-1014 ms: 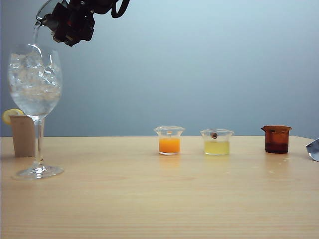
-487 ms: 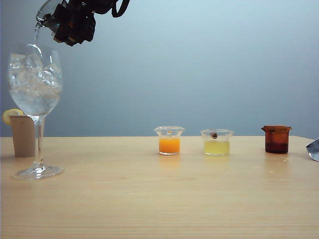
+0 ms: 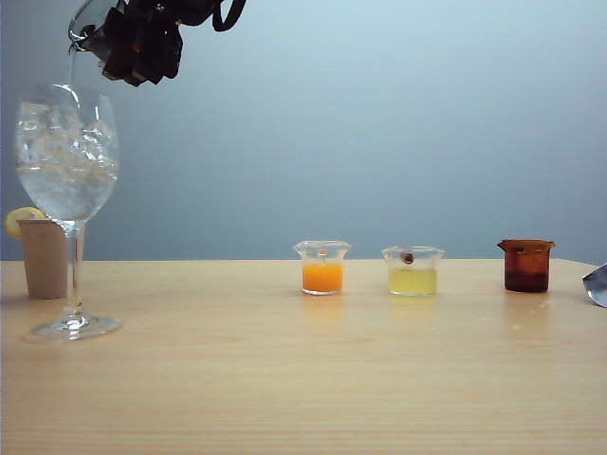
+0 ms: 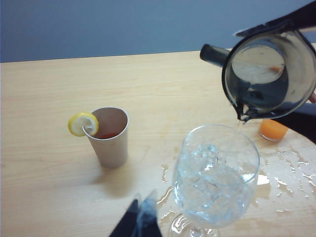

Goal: Pick up the first measuring cup from the left, pour the coconut rum inside into the goblet, and finally put the measuring cup back in its original place.

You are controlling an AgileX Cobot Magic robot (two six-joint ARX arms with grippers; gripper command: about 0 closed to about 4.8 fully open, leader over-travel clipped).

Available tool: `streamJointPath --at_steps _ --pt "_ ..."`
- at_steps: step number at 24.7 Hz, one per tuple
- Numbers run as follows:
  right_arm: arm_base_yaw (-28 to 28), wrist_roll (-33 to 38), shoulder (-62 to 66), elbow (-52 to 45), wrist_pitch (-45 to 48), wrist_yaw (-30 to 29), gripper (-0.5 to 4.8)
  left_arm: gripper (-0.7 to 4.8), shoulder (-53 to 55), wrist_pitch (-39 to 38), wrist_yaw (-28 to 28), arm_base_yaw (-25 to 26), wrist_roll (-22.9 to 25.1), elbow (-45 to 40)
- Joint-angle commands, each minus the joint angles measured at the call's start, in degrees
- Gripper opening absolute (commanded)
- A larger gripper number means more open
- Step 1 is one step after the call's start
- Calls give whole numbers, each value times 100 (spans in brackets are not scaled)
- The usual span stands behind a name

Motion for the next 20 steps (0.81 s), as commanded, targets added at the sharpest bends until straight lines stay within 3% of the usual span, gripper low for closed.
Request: streamJointPath --at_steps 1,20 --pt "33 -15 -46 37 136 -4 84 -4 -7 42 -13 9 0 17" --pt "31 -619 -46 37 181 7 84 -4 -7 42 -11 9 0 17"
